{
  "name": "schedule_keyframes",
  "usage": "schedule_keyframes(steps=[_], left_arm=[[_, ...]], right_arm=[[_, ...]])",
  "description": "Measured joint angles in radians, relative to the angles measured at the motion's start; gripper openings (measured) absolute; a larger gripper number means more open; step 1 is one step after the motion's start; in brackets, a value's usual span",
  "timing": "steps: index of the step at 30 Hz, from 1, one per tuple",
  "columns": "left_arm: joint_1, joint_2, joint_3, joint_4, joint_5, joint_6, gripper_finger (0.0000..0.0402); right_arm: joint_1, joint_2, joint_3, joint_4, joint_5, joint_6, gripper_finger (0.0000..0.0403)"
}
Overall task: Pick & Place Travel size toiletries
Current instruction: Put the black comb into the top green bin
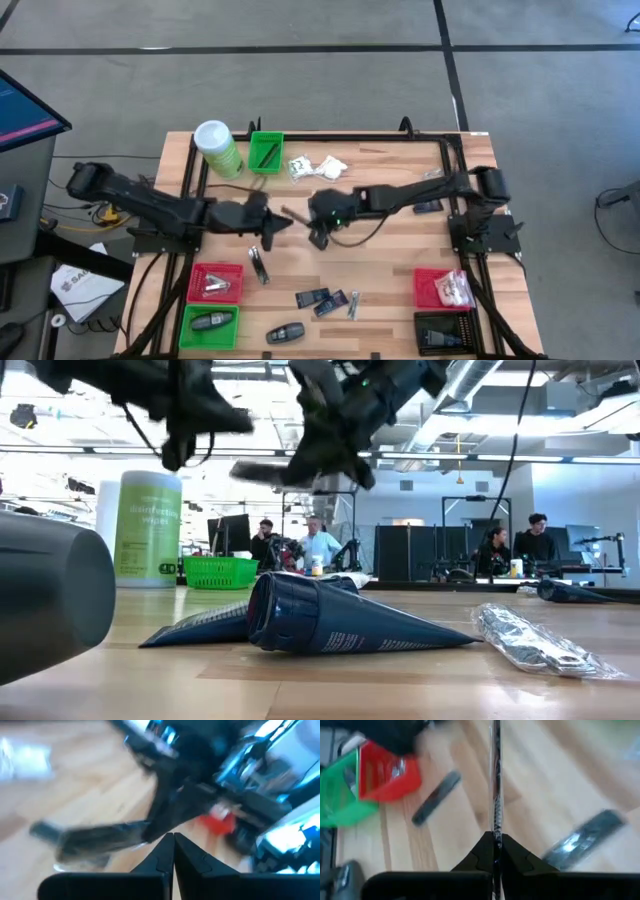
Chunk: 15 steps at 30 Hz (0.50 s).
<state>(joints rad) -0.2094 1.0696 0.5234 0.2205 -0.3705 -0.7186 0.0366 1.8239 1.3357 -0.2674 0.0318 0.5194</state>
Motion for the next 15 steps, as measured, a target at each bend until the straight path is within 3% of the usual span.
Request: schedule_keyframes(steps=[7,15], left_arm=[[-0.001,-0.139,0.000,0.027,-0.041,0.028,0.0003],[0.014,-0.154,0.000,0.255,-0.041,0.031,0.0024]], right_arm=[[-0.064,-0.153,0.000,0.114,0.013,0.083,0.0002],[-0.068,-0.260,0.000,0.254,0.029,0.140,0.0001]])
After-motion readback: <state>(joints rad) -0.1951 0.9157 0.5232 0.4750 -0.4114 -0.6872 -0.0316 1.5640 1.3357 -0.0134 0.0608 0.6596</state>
